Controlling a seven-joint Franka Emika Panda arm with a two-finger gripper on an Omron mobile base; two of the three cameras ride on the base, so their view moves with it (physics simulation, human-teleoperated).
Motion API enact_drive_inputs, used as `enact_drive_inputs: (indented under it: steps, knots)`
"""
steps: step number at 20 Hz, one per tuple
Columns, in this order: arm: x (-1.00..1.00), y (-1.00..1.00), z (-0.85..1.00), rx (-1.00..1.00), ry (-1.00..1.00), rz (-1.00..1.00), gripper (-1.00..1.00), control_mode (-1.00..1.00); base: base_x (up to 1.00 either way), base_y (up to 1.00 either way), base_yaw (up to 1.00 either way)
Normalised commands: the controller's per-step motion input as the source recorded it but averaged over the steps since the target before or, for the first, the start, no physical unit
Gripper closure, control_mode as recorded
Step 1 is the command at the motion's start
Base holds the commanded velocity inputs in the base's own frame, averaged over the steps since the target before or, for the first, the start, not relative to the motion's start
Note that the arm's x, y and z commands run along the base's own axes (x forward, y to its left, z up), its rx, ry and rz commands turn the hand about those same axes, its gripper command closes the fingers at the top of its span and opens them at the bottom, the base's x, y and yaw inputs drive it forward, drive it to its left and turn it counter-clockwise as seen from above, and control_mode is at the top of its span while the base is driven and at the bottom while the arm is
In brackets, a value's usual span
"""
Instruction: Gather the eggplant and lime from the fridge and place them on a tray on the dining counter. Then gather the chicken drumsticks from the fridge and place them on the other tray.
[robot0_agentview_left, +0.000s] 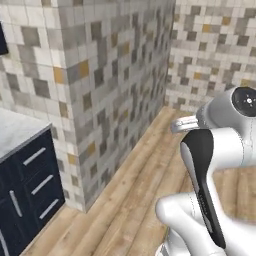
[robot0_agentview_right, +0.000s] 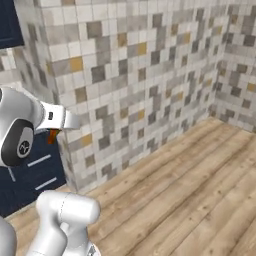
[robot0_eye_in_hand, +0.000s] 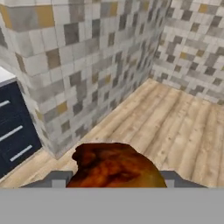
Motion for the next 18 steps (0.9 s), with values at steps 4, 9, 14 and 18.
enact_drive_inputs:
  steps: [4, 9, 14, 18]
  knots:
    - [0.0, 0.0, 0.0, 0.0, 0.0, 0.0, 1.0, 1.0, 0.51, -0.77, -0.45]
    - [0.0, 0.0, 0.0, 0.0, 0.0, 0.0, 1.0, 1.0, 0.77, -0.28, -0.34]
    - [0.0, 0.0, 0.0, 0.0, 0.0, 0.0, 1.0, 1.0, 1.0, -0.13, -0.27]
    - [0.0, 0.0, 0.0, 0.0, 0.0, 0.0, 1.0, 1.0, 1.0, 0.05, -0.29]
